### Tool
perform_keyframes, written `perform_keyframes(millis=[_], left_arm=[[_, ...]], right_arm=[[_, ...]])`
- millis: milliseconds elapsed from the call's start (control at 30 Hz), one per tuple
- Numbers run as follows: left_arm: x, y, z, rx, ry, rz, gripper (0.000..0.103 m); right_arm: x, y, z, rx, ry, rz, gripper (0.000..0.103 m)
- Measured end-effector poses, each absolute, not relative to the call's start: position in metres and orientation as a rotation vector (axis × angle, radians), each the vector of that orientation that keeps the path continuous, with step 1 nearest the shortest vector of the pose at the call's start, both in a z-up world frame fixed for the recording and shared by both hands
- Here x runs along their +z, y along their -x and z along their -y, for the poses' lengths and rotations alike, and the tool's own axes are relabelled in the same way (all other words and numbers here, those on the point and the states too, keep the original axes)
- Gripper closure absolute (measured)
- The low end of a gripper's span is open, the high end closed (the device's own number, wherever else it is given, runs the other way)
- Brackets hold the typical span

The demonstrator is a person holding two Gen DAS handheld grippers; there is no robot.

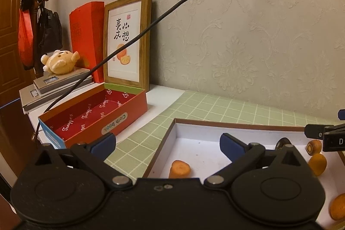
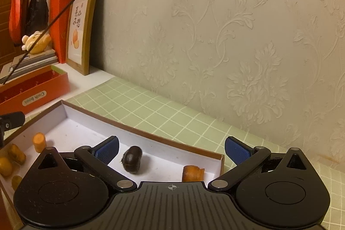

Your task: Organize fruits

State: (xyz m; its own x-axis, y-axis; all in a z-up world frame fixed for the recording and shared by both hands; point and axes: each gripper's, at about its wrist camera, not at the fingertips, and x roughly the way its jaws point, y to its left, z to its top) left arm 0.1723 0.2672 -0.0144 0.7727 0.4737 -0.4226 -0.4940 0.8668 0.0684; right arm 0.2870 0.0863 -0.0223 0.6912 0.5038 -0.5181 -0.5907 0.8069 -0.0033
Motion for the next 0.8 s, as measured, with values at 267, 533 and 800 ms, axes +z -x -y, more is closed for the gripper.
perform_keyframes(millis=[267, 533, 800], left_arm=[[-0.011, -0.166, -0.263, 0.537, 0.061, -0.457, 0.006], [0.017, -0.145, -0.241, 0.489, 0.085, -0.419, 0.006], [0.057, -0.105, -0.185, 0.388, 0.051, -0.371, 0.006]], right_arm=[[-0.018, -0.282, -0.085, 0.624, 0.178, -0.542, 0.0], [0.018, -0.257, -0.062, 0.633, 0.156, -0.543, 0.0], [0.069, -0.187, -0.008, 0.635, 0.194, -0.443, 0.0]])
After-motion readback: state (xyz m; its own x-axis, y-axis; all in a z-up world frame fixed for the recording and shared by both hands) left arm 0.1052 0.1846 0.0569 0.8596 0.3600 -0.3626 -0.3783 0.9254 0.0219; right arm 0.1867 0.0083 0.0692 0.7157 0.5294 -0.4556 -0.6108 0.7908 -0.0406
